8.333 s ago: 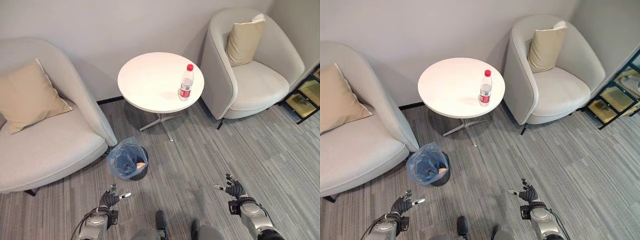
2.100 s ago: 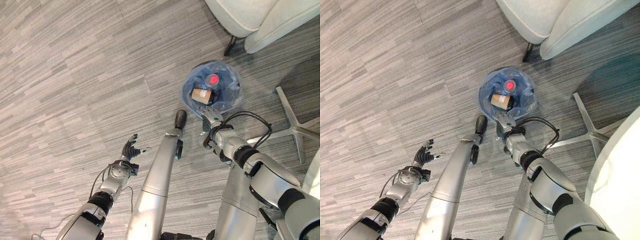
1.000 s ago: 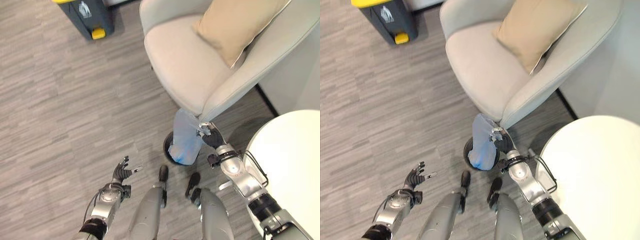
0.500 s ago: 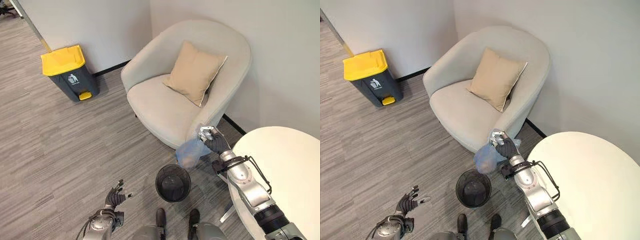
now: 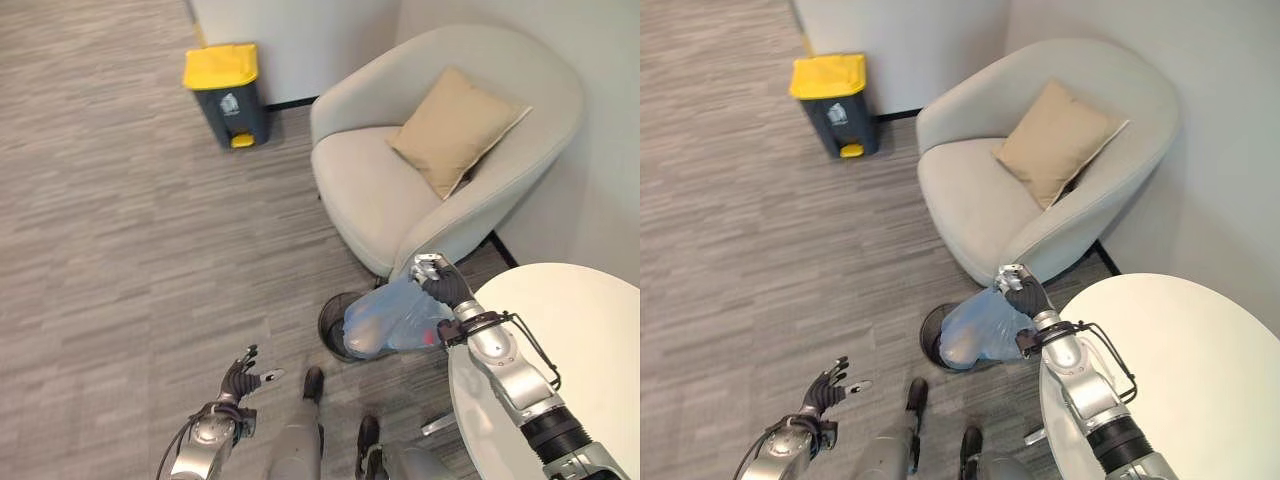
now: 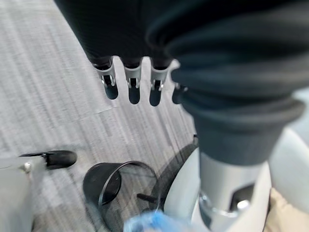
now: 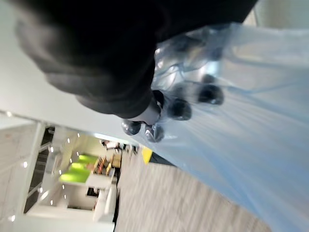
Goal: Gather garbage on tea table into small bin, then transfer packed bag to large trash can.
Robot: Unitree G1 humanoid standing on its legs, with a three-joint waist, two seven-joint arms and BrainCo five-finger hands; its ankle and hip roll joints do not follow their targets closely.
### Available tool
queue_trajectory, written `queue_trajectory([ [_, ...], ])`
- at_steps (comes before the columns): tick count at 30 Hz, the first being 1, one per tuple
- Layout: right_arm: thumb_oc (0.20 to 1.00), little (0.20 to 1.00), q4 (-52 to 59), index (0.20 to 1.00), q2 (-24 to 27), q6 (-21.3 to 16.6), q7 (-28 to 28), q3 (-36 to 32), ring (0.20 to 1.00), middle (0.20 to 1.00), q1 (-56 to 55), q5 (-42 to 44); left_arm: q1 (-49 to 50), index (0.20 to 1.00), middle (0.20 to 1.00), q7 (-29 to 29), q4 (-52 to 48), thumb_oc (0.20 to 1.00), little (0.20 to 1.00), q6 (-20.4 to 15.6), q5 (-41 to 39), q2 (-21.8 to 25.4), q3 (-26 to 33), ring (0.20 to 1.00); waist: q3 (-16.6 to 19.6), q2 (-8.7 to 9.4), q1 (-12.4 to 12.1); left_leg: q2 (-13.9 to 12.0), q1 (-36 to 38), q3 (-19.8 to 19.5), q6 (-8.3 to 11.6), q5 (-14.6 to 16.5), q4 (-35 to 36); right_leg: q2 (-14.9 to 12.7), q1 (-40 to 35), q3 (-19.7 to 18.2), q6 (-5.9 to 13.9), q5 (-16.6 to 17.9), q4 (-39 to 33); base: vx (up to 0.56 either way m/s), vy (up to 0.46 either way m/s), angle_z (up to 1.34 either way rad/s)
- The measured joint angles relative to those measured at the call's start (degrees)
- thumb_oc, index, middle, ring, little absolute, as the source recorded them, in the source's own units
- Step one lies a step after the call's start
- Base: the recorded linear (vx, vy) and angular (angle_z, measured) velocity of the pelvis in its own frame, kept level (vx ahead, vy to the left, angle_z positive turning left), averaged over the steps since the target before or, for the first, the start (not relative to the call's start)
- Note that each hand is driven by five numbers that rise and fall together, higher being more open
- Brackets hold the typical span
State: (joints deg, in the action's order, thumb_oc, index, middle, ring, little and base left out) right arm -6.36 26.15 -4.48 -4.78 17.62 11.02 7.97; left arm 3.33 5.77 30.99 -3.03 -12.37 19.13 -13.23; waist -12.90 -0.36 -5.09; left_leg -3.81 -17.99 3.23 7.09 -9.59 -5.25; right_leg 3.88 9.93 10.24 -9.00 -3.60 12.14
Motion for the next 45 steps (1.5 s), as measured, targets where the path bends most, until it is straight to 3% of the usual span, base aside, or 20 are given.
queue_trajectory([
  [1, 0.2, 0.2, 0.8, 0.2, 0.0, 0.0, 0.1, 0.1, 0.2, 0.2, 0.0, 0.0, -0.3, 1.0, 1.0, -0.5, -1.1, 1.0, 1.0, 0.0, 0.0, 0.7, 0.0, 1.0, -0.7, 1.51, 0.5, 1.6, 0.0, 0.5, -1.05, 3.8, -4.8, -1.5, -0.3, 0.9, 0.42, 2.3, -2.1, -0.2, 0.003, 0.78],
  [2, 0.2, 0.2, 2.5, 0.2, 0.3, 0.0, 0.2, -0.2, 0.2, 0.2, 0.2, 0.2, -1.8, 1.0, 1.0, -1.1, -2.3, 1.0, 1.0, 0.0, 0.0, 1.2, 0.3, 1.0, -1.7, 3.41, 1.8, 3.3, 1.9, -0.1, -0.83, 8.5, -11.2, -3.4, -1.3, 1.6, 0.93, 4.6, -5.5, -0.08, 0.009, 0.81],
  [4, 0.2, 0.2, 3.2, 0.2, 0.7, 0.0, 0.4, -0.3, 0.2, 0.2, 0.8, 1.4, -2.9, 1.0, 1.0, -1.4, -4.2, 1.0, 1.0, 0.0, 0.0, 1.3, 0.3, 1.0, -2.0, 4.23, 3.2, 2.8, 5.5, -0.5, -0.14, 11.9, -12.7, -4.6, -2.0, 3.3, 2.3, 6.1, -8.0, -0.01, 0.064, 0.67],
  [5, 0.2, 0.2, 3.5, 0.2, 0.9, 0.0, 0.4, -0.4, 0.2, 0.2, 1.1, 1.9, -3.7, 1.0, 1.0, -1.4, -5.3, 1.0, 1.0, -0.1, 0.0, 1.2, 0.3, 1.0, -2.1, 4.41, 3.6, 2.6, 6.6, -1.0, -1.21, 12.5, -12.9, -5.0, -2.0, 3.7, 2.78, 6.0, -9.2, 0.06, 0.115, 0.46],
  [9, 0.2, 0.2, 3.8, 0.2, 0.8, 0.0, 1.0, -0.6, 0.2, 0.2, 1.8, 2.2, -4.6, 1.0, 1.0, -2.3, -11.1, 1.0, 1.0, -0.3, 0.2, 1.1, -0.4, 1.0, -2.1, 3.82, 4.7, 1.7, 14.5, -1.6, -2.12, 12.6, -0.4, -4.7, -2.5, 4.2, 6.43, 8.6, -11.6, 0.03, 0.088, 0.29],
  [10, 0.2, 0.2, 4.1, 0.2, 0.5, 0.0, 1.3, -1.1, 0.2, 0.2, 1.5, 2.2, -5.2, 1.0, 1.0, -2.6, -12.3, 1.0, 1.0, -0.5, 0.5, 1.4, -0.5, 1.0, -2.2, 3.65, 4.9, 1.8, 15.5, -2.2, -4.46, 11.6, 2.2, -4.4, -2.3, 3.7, 6.83, 8.9, -11.6, 0.04, 0.148, 0.23],
  [12, 0.2, 0.2, 5.0, 0.2, 0.2, 0.0, 2.0, -1.0, 0.2, 0.2, 1.4, 2.2, -6.0, 1.0, 1.0, -3.2, -13.7, 1.0, 1.0, -0.4, 2.6, 2.8, -1.9, 1.0, -2.0, 4.35, 4.9, 3.6, 15.3, -2.3, -5.87, 10.7, 2.7, -5.6, -1.6, 1.8, 8.32, 9.5, -11.9, 0.05, 0.132, 0.04],
  [14, 0.2, 0.2, 7.8, 0.2, 0.4, -0.1, 3.1, -0.8, 0.2, 0.2, 1.5, 2.2, -6.0, 1.0, 1.0, -5.0, -22.8, 1.0, 1.0, -0.7, 4.8, 6.5, -5.1, 1.0, -0.9, 3.5, 4.6, 3.7, 16.0, -0.1, -8.22, 8.4, 5.9, -6.2, -1.3, 0.8, 10.95, 8.9, -12.4, 0.04, 0.078, -0.13],
  [16, 0.2, 0.2, 8.5, 0.2, 0.4, -0.1, 4.0, -0.5, 0.2, 0.2, 1.6, 2.3, -6.5, 1.0, 1.0, -5.9, -26.3, 1.0, 1.0, -1.7, 4.8, 6.6, -5.4, 1.0, 0.5, 3.18, 4.8, 3.5, 16.4, 0.7, -8.64, 7.8, 6.8, -7.0, 0.5, 0.1, 10.85, 6.0, -5.3, 0.03, 0.035, -0.06],
  [17, 0.2, 0.2, 8.6, 0.2, 0.4, -0.1, 4.5, 0.1, 0.2, 0.2, 1.6, 2.3, -6.6, 1.0, 1.0, -6.0, -27.1, 1.0, 1.0, -2.1, 4.8, 6.9, -6.0, 1.0, 1.6, 4.01, 4.8, 4.0, 16.9, 0.9, -8.63, 7.8, 6.9, -7.6, -0.2, -1.1, 11.39, 5.1, -3.7, 0.02, 0.033, -0.08],
  [19, 0.2, 0.2, 8.6, 0.2, 0.1, -0.3, 5.1, 0.6, 0.2, 0.2, 1.6, 2.3, -6.6, 1.0, 1.0, -6.4, -27.0, 1.0, 1.0, -2.6, 5.0, 7.5, -7.0, 1.0, 3.9, 4.52, 4.8, 4.1, 17.3, 1.3, -7.96, 7.1, 7.5, -7.8, -1.4, -1.2, 10.75, 6.4, -5.7, 0.04, 0.031, -0.11],
  [23, 0.2, 0.2, 8.6, 0.2, 0.2, -0.3, 5.8, 3.2, 0.2, 0.2, 2.1, 2.3, -8.8, 1.0, 1.0, -6.3, -25.8, 1.0, 1.0, -2.5, 5.1, 7.1, -9.4, 1.0, 4.4, 4.62, 5.1, 3.8, 20.0, 2.1, -7.93, 6.6, 8.8, -6.5, -5.8, -2.5, 10.0, 9.7, -12.0, 0.03, 0.03, -0.18],
  [26, 0.2, 0.2, 8.5, 0.2, -0.1, 0.0, 6.2, 7.3, 0.2, 0.2, 4.1, 2.2, -12.1, 1.0, 1.0, -5.6, -25.7, 1.0, 1.0, -2.5, 5.2, 4.0, -10.3, 1.0, 5.3, 4.37, 6.2, 3.9, 21.1, 2.4, -7.85, 6.6, 9.6, -6.1, -8.2, -2.7, 9.5, 12.1, -15.9, 0.03, 0.029, -0.07],
  [36, 0.2, 0.2, 8.4, 0.2, -4.9, 0.0, 5.7, 12.8, 0.2, 0.2, 13.8, 2.3, -14.5, 1.0, 1.0, -4.4, -20.5, 1.0, 1.0, -2.0, 6.8, 1.9, -12.3, 1.0, 6.3, 3.88, 6.0, 3.7, 22.3, 3.5, -7.7, 6.6, 9.8, -5.8, -9.4, -3.7, 10.07, 12.1, -16.8, 0.01, 0.014, -0.04],
  [45, 0.2, 0.2, 8.5, 0.2, -9.9, 0.1, 5.0, 18.1, 0.2, 0.2, 18.4, 6.4, -14.3, 1.0, 1.0, -3.3, -18.5, 1.0, 1.0, -1.4, 8.1, 0.5, -15.9, 1.0, 9.0, 5.08, 5.4, 3.7, 22.2, 3.4, -7.32, 6.8, 9.8, -5.8, -9.4, -3.6, 10.17, 12.2, -16.8, 0.0, 0.0, 0.0],
])
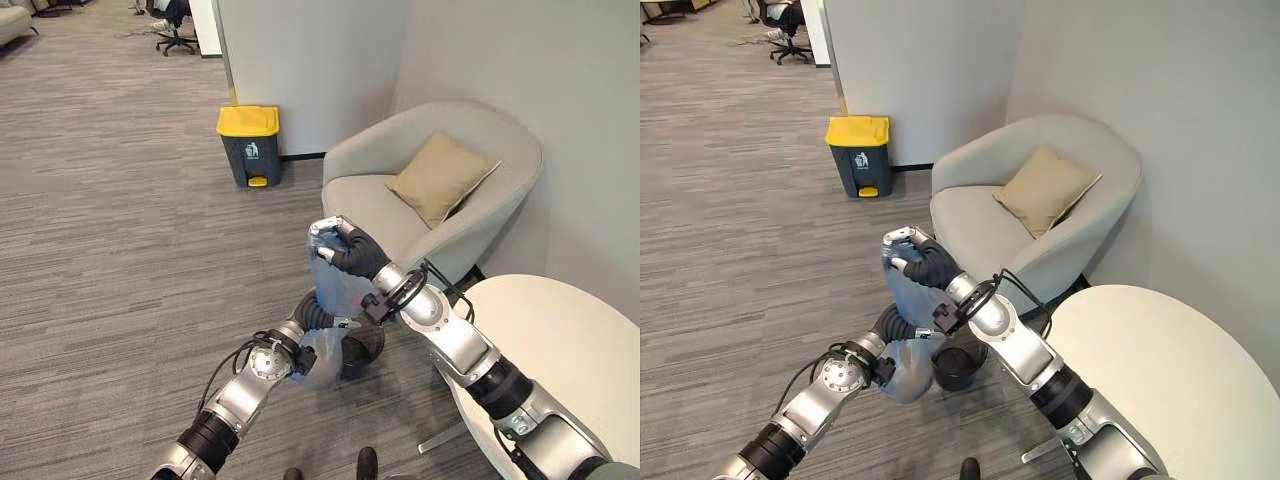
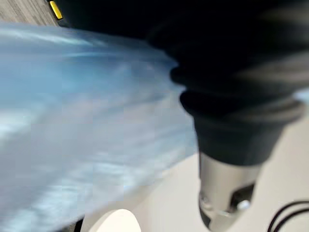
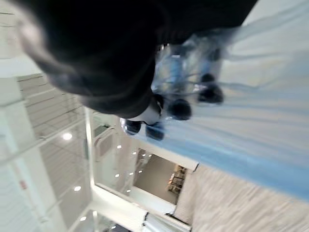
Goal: Gather garbage on tea table into small bin, then transfer packed bag to large trash can.
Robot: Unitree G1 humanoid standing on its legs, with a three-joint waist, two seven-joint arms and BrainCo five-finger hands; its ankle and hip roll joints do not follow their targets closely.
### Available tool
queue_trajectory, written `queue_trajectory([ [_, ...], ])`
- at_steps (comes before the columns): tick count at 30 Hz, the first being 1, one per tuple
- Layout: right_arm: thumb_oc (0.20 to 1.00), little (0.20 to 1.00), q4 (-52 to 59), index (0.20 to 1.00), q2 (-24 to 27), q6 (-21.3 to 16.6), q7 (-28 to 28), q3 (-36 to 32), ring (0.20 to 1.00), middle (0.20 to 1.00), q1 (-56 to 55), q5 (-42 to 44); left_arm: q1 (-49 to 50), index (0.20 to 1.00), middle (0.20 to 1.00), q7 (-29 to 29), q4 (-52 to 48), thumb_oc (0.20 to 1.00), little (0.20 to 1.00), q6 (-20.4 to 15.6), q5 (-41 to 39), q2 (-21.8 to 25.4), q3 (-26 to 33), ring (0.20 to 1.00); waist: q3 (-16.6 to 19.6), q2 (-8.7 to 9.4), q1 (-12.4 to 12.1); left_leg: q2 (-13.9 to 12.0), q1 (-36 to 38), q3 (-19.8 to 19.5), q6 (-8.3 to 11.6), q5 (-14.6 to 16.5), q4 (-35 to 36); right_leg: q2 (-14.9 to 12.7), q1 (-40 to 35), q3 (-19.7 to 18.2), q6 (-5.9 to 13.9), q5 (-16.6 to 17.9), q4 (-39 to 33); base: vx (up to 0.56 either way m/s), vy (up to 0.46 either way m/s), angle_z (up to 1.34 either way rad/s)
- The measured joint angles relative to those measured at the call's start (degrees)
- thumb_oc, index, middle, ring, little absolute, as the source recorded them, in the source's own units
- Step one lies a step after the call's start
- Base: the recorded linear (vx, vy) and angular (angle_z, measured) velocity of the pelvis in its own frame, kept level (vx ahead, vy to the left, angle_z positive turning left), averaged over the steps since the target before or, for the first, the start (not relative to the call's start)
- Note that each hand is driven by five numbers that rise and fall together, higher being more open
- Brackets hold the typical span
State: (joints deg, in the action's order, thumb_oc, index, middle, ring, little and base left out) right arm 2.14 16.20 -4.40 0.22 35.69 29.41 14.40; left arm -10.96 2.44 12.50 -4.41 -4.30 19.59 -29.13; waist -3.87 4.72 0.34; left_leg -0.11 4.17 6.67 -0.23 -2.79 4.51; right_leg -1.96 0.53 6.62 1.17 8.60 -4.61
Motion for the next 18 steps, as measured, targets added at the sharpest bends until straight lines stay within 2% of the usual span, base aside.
queue_trajectory([
  [5, 0.2, 0.2, 0.1, 0.2, -3.5, 0.0, -0.1, 4.3, 0.2, 0.2, 0.5, 3.8, -1.1, 1.0, 1.0, 2.0, 4.2, 1.0, 1.0, 0.4, 1.0, -2.1, -2.3, 1.0, 0.4, 0.28, -0.5, 0.3, -0.1, 0.0, 0.05, 0.0, 0.0, -0.3, 0.1, 0.0, 0.11, 0.1, 0.0, 0.0, 0.0, 0.0],
  [7, 0.2, 0.2, 0.2, 0.2, -3.6, 0.0, -0.2, 6.1, 0.2, 0.2, 1.8, 6.6, -4.7, 1.0, 1.0, 4.2, 5.8, 1.0, 1.0, 1.1, 1.0, -4.0, -2.3, 1.0, 0.5, 0.33, -0.5, 0.3, -0.1, 0.0, 0.0, 0.0, 0.0, -0.3, 0.1, 0.0, 0.14, 0.1, 0.0, 0.0, 0.0, 0.0],
  [10, 0.2, 0.2, 0.7, 0.2, -4.6, -0.1, -0.3, 6.4, 0.2, 0.2, 2.0, 8.7, -10.0, 1.0, 1.0, 7.8, 6.3, 1.0, 1.0, 1.9, 1.1, -4.0, -2.2, 1.0, 0.6, 0.32, 0.5, 0.3, -0.1, 0.1, -0.01, 0.0, 0.0, -0.3, 0.2, 0.0, 0.14, 0.1, 0.0, 0.0, 0.0, 0.0],
  [11, 0.2, 0.2, 0.7, 0.2, -4.6, -0.2, -0.3, 6.4, 0.2, 0.2, 2.0, 9.3, -11.3, 0.2, 0.2, 9.3, 6.7, 0.2, 0.2, 2.1, 2.0, -4.1, -2.1, 0.2, 0.6, 0.25, 0.6, 0.3, -0.1, 0.1, -0.26, -0.2, 0.0, -0.3, 0.2, -0.1, 0.14, 0.1, 0.0, 0.0, 0.0, 0.0],
  [15, 0.2, 0.2, 1.9, 0.2, -3.5, -0.3, -0.3, 6.4, 0.2, 0.2, 2.0, 9.4, -11.6, 0.2, 0.2, 11.3, 6.7, 0.2, 0.2, 2.3, 2.7, -4.0, -2.0, 0.2, 0.7, 0.12, 0.8, 0.2, -0.1, 0.2, -0.22, -0.3, 0.0, -0.2, 0.2, -0.2, 0.13, 0.1, 0.0, 0.0, -0.005, -0.01],
  [18, 0.2, 0.2, 2.6, 0.2, -2.6, -0.3, -0.1, 6.2, 0.2, 0.2, 2.0, 9.0, -9.4, 0.2, 0.2, 11.2, 5.3, 0.2, 0.2, 2.1, 0.6, -3.4, 0.6, 0.2, 0.7, -0.19, 0.8, 0.2, 0.0, 0.3, -0.22, -0.3, 0.0, -0.2, 0.1, -0.2, 0.14, 0.1, 0.0, 0.03, -0.037, 0.0],
])
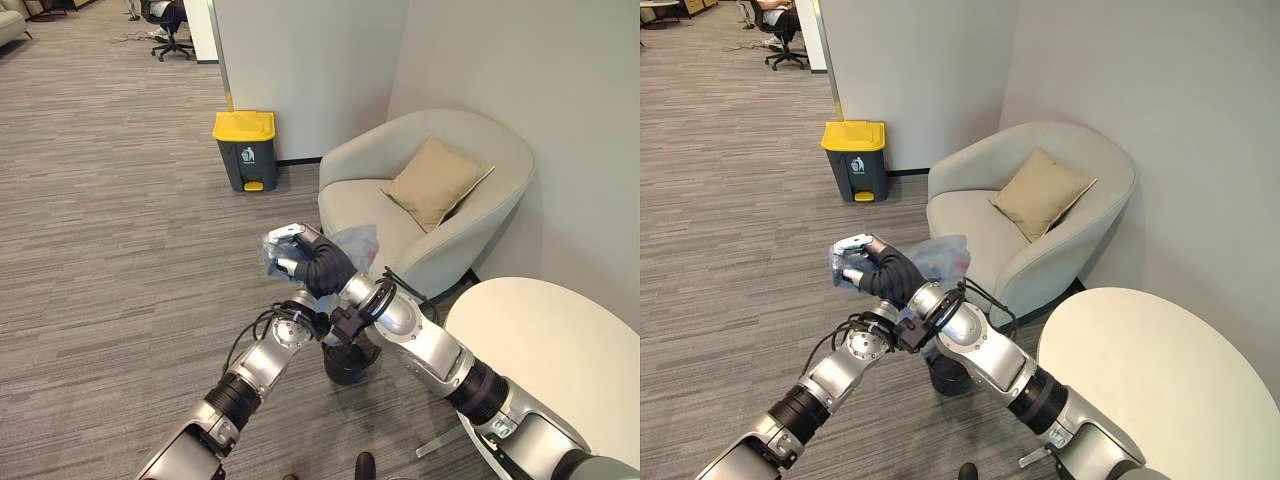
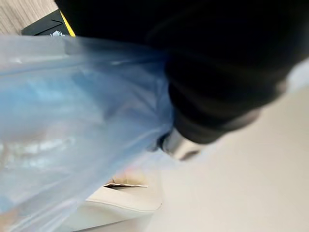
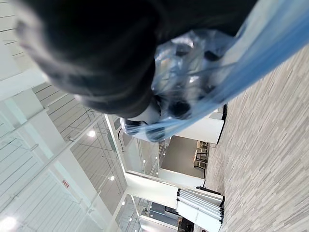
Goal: Gather garbage on tea table into small bin, then transfer packed bag to large trash can.
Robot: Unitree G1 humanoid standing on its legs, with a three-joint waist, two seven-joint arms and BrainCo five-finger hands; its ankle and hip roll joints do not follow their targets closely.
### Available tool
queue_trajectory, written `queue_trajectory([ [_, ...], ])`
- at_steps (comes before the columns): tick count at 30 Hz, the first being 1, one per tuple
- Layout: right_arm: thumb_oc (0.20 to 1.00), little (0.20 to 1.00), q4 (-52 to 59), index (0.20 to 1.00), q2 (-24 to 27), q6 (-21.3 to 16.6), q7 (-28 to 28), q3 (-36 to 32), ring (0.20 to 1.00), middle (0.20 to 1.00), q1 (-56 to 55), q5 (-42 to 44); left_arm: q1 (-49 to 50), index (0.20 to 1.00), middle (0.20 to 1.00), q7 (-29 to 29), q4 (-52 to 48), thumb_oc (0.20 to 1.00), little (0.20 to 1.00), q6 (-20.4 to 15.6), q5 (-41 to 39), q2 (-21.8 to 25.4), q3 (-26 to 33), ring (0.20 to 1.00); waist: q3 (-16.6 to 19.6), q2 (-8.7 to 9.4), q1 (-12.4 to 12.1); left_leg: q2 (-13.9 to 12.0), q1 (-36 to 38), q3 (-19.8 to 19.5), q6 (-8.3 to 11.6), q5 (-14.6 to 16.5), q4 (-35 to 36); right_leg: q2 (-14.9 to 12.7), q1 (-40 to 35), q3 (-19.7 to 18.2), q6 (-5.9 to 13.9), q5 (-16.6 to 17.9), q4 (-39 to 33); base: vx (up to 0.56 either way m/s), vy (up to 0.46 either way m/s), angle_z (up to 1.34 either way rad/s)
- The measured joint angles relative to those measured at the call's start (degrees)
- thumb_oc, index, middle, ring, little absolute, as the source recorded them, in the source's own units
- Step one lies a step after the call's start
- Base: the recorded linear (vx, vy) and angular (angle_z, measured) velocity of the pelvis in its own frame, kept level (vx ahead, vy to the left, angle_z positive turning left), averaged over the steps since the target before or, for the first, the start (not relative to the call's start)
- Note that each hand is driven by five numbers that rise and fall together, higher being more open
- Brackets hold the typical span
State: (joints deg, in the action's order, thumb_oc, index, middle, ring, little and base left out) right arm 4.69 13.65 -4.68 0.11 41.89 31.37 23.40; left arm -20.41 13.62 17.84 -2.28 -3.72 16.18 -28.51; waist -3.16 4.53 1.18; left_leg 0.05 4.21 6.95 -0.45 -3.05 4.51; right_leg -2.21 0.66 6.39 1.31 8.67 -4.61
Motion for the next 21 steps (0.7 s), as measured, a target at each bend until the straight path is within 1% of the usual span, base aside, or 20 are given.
queue_trajectory([
  [2, 0.2, 0.2, 0.6, 0.2, 1.8, -0.2, 0.1, -0.5, 0.2, 0.2, 0.0, -3.8, 3.0, 0.2, 0.2, 0.0, -1.5, 0.2, 0.2, -0.1, -2.2, 0.3, 2.3, 0.2, 0.0, -0.42, 0.0, 0.0, 0.0, -0.1, 0.01, 0.0, 0.0, 0.0, -0.1, 0.1, 0.0, 0.0, 0.0, 0.02, -0.044, 0.03],
  [5, 0.2, 0.2, 1.1, 0.2, 3.3, -0.3, 0.2, -2.0, 0.2, 0.2, -0.3, -7.5, 4.7, 0.2, 0.2, 0.0, -2.6, 0.2, 0.2, -0.3, -2.5, 0.9, 2.8, 0.2, -0.1, -0.65, 0.0, 0.0, 0.0, -0.1, 0.02, 0.0, 0.0, 0.0, -0.1, 0.2, 0.0, 0.0, 0.0, 0.0, -0.015, 0.0],
  [6, 0.796, 0.796, 1.7, 0.796, 5.1, -0.3, 0.3, -2.6, 0.796, 0.796, -0.4, -10.9, 6.3, 0.2, 0.2, 0.0, -3.9, 0.2, 0.2, -0.3, -2.7, 1.1, 4.0, 0.2, -0.1, -0.73, 0.0, -0.1, 0.0, -0.1, 0.02, 0.0, 0.0, 0.0, -0.1, 0.2, 0.0, 0.0, 0.0, 0.01, -0.046, 0.0],
  [7, 0.796, 0.796, 2.5, 0.796, 6.6, -0.4, 0.3, -3.1, 0.796, 0.796, -1.0, -12.8, 7.5, 0.2, 0.2, 0.0, -5.1, 0.2, 0.2, -0.6, -2.9, 1.3, 4.9, 0.2, -0.1, -0.75, 0.0, -0.1, 0.0, -0.1, 0.03, 0.0, 0.0, 0.0, -0.1, 0.2, 0.0, 0.0, 0.0, 0.01, -0.048, 0.02],
  [8, 1.0, 1.0, 3.2, 1.0, 8.4, -0.5, 0.3, -3.8, 1.0, 1.0, -1.5, -14.8, 9.0, 0.2, 0.2, 0.0, -6.7, 0.2, 0.2, -0.8, -3.3, 1.5, 5.9, 0.2, -0.1, -0.76, 0.0, -0.1, 0.0, -0.2, 0.09, 0.1, 0.0, 0.0, -0.1, 0.3, 0.0, 0.0, 0.0, 0.0, 0.0, 0.0],
  [10, 1.0, 1.0, 3.2, 1.0, 11.2, -0.4, -0.1, -5.4, 1.0, 1.0, -2.2, -20.3, 10.4, 0.2, 0.2, 0.0, -7.6, 0.2, 0.2, -1.0, -4.4, 2.3, 6.6, 0.2, -0.2, -0.95, -0.1, -0.1, -0.1, -0.2, 0.05, 0.0, 0.0, 0.0, -0.1, 0.4, 0.0, 0.0, 0.0, 0.0, 0.0, 0.0],
  [11, 1.0, 1.0, 3.2, 1.0, 11.6, -0.4, -0.2, -5.8, 1.0, 1.0, -2.3, -21.7, 11.0, 0.2, 0.2, 0.0, -7.9, 0.2, 0.2, -1.0, -4.4, 2.4, 6.7, 0.2, -0.2, -1.05, -0.1, -0.1, 0.0, -0.2, 0.09, 0.1, 0.1, 0.0, -0.1, 0.3, 0.0, 0.0, 0.0, 0.0, -0.039, 0.0],
  [12, 1.0, 1.0, 3.5, 1.0, 12.1, -0.5, -0.4, -6.6, 1.0, 1.0, -2.9, -24.8, 11.4, 0.2, 0.2, -0.1, -8.1, 0.2, 0.2, -1.1, -4.9, 3.0, 6.8, 0.2, -0.3, -1.22, 0.0, -0.2, -0.1, -0.2, 0.08, 0.0, 0.4, 0.1, -0.1, 0.3, 0.0, 0.0, 0.0, 0.0, -0.054, -0.01],
  [13, 1.0, 1.0, 4.3, 1.0, 13.4, -0.6, -1.0, -6.7, 1.0, 1.0, -3.7, -29.4, 13.0, 0.2, 0.2, -0.1, -8.9, 0.2, 0.2, -1.6, -6.5, 2.3, 7.5, 0.2, -0.3, -1.25, 0.0, -0.2, -0.1, -0.2, 0.3, 0.2, 0.4, 0.1, -0.1, 0.3, -0.01, 0.0, 0.0, 0.0, -0.043, -0.01],
  [17, 1.0, 1.0, 4.8, 1.0, 15.1, -1.3, -1.8, -7.2, 1.0, 1.0, -5.3, -36.4, 14.7, 0.2, 0.2, -0.3, -9.4, 0.2, 0.2, -2.0, -6.6, 2.5, 8.9, 0.2, -0.4, -1.35, 0.0, -0.2, -0.2, -0.3, 0.31, 0.2, 0.4, 0.2, 0.0, 0.3, 0.0, -0.1, 0.0, 0.0, -0.009, 0.0],
  [19, 1.0, 1.0, 4.7, 1.0, 15.8, -1.3, -2.3, -7.7, 1.0, 1.0, -6.3, -38.7, 15.5, 0.2, 0.2, -0.3, -9.3, 0.2, 0.2, -2.0, -6.7, 2.6, 9.8, 0.2, -0.5, -1.52, 0.0, -0.2, -0.2, -0.3, 0.31, 0.2, 0.4, 0.2, 0.1, 0.3, 0.0, -0.1, 0.0, 0.0, 0.0, 0.0],
  [21, 1.0, 1.0, 4.7, 1.0, 15.8, -1.3, -2.5, -9.5, 1.0, 1.0, -8.5, -39.8, 16.6, 0.2, 0.2, -0.4, -9.3, 0.2, 0.2, -2.0, -6.9, 2.4, 11.0, 0.2, -0.5, -1.54, 0.0, -0.3, -0.2, -0.3, 0.32, 0.2, 0.4, 0.2, 0.0, 0.4, 0.02, -0.1, -0.1, 0.0, 0.0, 0.0],
])
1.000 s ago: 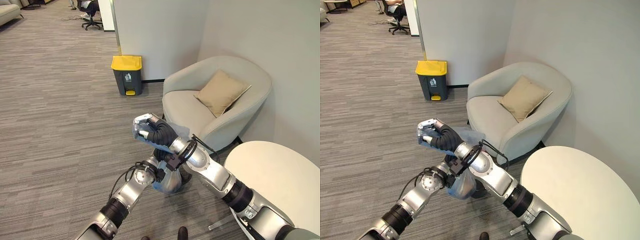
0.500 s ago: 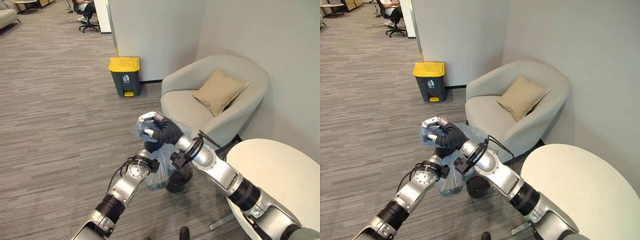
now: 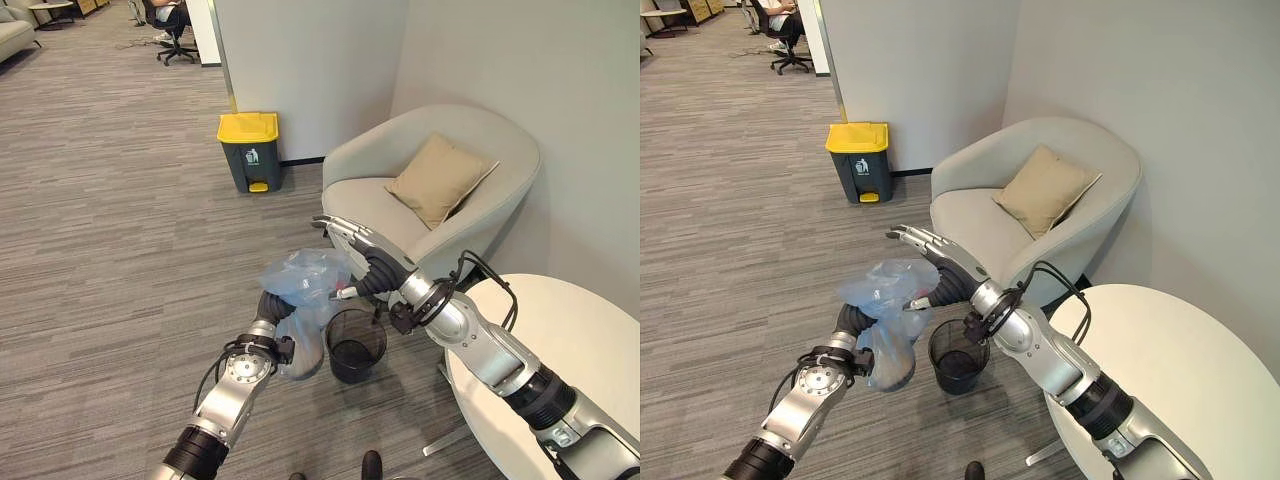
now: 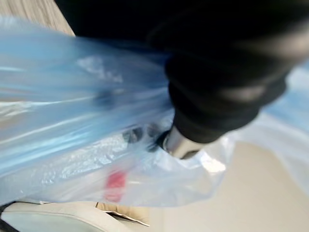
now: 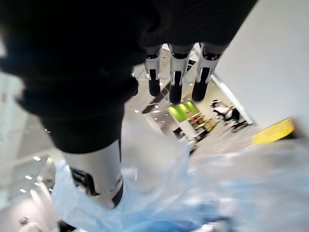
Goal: Gather garbage on tea table into small bin, then transfer packed bag to large trash can.
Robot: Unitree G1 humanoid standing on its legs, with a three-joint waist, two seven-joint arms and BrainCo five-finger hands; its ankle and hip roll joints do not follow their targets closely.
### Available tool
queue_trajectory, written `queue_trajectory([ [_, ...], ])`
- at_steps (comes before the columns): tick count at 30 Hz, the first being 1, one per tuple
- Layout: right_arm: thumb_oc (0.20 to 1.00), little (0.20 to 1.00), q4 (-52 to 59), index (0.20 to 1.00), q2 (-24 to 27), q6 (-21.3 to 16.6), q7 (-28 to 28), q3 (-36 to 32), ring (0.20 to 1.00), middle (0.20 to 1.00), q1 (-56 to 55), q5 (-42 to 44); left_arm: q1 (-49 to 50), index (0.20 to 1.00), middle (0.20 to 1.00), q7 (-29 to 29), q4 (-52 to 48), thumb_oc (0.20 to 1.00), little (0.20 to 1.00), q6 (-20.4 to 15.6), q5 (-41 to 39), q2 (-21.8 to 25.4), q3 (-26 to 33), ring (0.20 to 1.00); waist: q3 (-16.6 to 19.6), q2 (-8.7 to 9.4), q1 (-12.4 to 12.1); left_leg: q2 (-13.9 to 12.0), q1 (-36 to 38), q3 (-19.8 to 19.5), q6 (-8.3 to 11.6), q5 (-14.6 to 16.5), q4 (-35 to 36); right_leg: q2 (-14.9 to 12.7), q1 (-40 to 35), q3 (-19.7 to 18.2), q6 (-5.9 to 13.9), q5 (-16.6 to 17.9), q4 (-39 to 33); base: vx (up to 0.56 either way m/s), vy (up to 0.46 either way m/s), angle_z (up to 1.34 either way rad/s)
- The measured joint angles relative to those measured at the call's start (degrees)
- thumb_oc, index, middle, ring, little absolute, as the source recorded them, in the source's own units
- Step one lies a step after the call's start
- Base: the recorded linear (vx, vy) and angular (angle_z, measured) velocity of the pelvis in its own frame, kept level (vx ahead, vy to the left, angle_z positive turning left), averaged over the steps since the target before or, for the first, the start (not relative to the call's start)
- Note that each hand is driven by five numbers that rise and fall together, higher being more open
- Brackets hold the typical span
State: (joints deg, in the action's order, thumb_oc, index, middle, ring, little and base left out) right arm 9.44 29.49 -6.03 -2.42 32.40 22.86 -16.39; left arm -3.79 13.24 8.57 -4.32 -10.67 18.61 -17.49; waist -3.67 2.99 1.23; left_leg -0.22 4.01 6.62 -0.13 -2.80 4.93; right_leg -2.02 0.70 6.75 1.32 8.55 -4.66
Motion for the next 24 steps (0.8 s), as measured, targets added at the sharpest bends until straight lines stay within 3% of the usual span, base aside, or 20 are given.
queue_trajectory([
  [4, 1.0, 1.0, -1.5, 1.0, -0.1, 0.2, 0.0, -6.7, 1.0, 1.0, -11.2, -0.1, 4.3, 0.2, 0.2, -0.2, 1.5, 0.2, 0.2, 0.0, -1.9, 0.0, 4.3, 0.2, 0.0, -0.04, 0.1, -0.1, 0.0, 0.0, -0.19, -0.1, 0.0, 0.1, 0.0, 0.0, 0.05, -0.2, 0.0, 0.0, 0.0, 0.0],
  [9, 1.0, 1.0, -11.1, 1.0, -0.8, 1.0, 0.2, -18.4, 1.0, 1.0, -26.0, 8.0, 9.9, 0.2, 0.2, -2.3, 8.2, 0.2, 0.2, 0.1, -1.9, 0.6, 10.8, 0.2, -0.5, -0.74, 0.3, -0.2, 0.2, 0.0, 0.07, 0.3, 0.0, 0.2, -0.2, 0.1, -0.02, -0.3, -0.3, 0.0, -0.007, 0.0],
  [11, 1.0, 1.0, -19.5, 1.0, -1.3, 1.8, 0.9, -25.8, 1.0, 1.0, -32.8, 10.6, 15.0, 0.2, 0.2, -4.9, 10.8, 0.2, 0.2, 0.2, -1.9, 1.4, 16.1, 0.2, -0.7, -1.03, 0.2, -0.3, 0.1, 0.0, 0.06, 0.4, 0.0, 0.3, -0.2, 0.1, -0.26, -0.6, -0.3, 0.0, 0.0, 0.0],
  [13, 1.0, 1.0, -22.1, 1.0, -0.4, 4.2, 1.8, -26.5, 1.0, 1.0, -35.0, 11.0, 18.5, 0.2, 0.2, -5.9, 10.9, 0.2, 0.2, 1.2, -1.9, 2.2, 17.9, 0.2, -1.3, -1.31, 0.3, -0.4, 0.0, -0.1, -0.13, 0.7, 0.0, 0.4, -0.1, 0.0, -0.26, -0.6, -0.3, -0.01, -0.019, -0.05],
  [24, 1.0, 1.0, -27.7, 1.0, -3.0, 3.9, 4.3, -26.3, 1.0, 1.0, -34.4, 13.8, 22.9, 0.2, 0.2, -10.9, 13.6, 0.2, 0.2, 1.3, -2.9, 1.0, 20.3, 0.2, -2.6, -1.05, -1.0, -0.6, -2.2, -2.6, 0.46, 0.4, -1.9, 0.5, 0.0, 2.1, -0.73, -0.9, 0.0, -0.07, -0.021, 0.13],
])
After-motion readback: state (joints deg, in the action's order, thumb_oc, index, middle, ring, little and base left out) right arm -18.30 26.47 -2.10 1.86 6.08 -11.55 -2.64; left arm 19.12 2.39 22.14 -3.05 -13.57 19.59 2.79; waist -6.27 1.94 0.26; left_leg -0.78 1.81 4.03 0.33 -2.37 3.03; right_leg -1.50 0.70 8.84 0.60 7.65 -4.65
